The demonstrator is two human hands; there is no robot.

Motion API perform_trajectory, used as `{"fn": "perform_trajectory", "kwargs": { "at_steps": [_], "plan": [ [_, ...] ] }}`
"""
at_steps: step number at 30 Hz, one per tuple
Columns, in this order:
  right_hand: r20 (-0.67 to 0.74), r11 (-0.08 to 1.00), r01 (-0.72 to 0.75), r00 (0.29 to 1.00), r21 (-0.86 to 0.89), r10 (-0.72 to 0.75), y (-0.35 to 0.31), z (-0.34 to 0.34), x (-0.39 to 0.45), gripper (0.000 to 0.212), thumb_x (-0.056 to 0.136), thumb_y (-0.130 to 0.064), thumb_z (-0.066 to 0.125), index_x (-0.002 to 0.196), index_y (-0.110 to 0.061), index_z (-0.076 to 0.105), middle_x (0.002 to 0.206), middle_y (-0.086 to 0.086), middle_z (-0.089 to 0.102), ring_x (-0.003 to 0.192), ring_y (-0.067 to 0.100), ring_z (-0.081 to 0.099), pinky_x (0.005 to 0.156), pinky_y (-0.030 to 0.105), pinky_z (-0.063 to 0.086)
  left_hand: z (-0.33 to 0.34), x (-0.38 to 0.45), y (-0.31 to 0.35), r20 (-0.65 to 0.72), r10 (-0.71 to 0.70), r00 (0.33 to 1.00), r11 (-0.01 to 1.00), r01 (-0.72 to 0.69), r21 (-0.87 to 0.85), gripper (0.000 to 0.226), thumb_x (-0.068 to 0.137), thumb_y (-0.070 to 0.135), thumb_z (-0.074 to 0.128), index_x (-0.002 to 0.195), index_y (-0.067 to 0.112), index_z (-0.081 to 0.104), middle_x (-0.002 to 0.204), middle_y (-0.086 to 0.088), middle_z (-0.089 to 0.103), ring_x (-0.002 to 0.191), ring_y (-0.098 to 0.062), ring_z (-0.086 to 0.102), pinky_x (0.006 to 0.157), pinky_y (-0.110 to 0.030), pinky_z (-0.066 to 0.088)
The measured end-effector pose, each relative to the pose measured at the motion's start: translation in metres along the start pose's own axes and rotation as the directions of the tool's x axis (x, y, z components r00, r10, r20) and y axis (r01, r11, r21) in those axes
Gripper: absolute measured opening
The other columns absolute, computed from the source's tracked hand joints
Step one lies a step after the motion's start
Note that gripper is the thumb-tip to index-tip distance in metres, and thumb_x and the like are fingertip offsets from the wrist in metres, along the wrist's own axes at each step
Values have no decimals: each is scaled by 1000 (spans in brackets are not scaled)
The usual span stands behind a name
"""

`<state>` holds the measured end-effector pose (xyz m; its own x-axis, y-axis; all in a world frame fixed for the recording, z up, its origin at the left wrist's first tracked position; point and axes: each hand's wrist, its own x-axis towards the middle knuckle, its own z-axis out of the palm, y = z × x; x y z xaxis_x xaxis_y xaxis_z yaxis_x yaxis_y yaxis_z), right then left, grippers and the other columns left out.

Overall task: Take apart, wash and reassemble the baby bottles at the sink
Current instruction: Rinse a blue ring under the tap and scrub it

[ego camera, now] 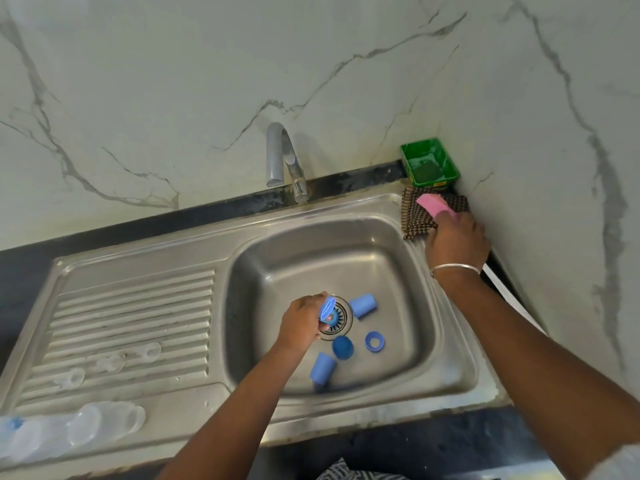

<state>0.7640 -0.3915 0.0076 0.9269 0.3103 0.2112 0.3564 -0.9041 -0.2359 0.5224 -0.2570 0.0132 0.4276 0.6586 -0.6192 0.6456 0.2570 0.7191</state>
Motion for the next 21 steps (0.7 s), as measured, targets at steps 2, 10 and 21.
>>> {"fn": "perform_trajectory", "kwargs": {
  "at_steps": [2,10,21],
  "plan": [
    [5,999,-42,999,7,42,5,5,2,22,89,-13,58,110,-10,55,105,22,52,90,43,56,73,48,48,-3,0,-1,14,-53,998,997,54,-51,31,94,44,58,109,18,67,95,-9,74,61,-10,67,60,-26,45],
    [3,990,55,998,134,-56,7,-1,-2,66,82,9,49,138,-26,43,108,22,41,80,40,51,73,48,50,-31,-1,-5,72,-140,988,965,152,-215,28,98,41,51,89,17,63,65,1,73,66,-17,65,63,-27,39],
    [148,871,333,902,361,-406,-94,-46,-117,50,89,-19,60,134,-29,41,109,16,49,75,40,61,62,42,53,-66,-6,-22,173,-206,963,885,259,-387,37,99,43,44,85,13,59,52,-3,63,41,-13,53,40,-17,26]
  ]
}}
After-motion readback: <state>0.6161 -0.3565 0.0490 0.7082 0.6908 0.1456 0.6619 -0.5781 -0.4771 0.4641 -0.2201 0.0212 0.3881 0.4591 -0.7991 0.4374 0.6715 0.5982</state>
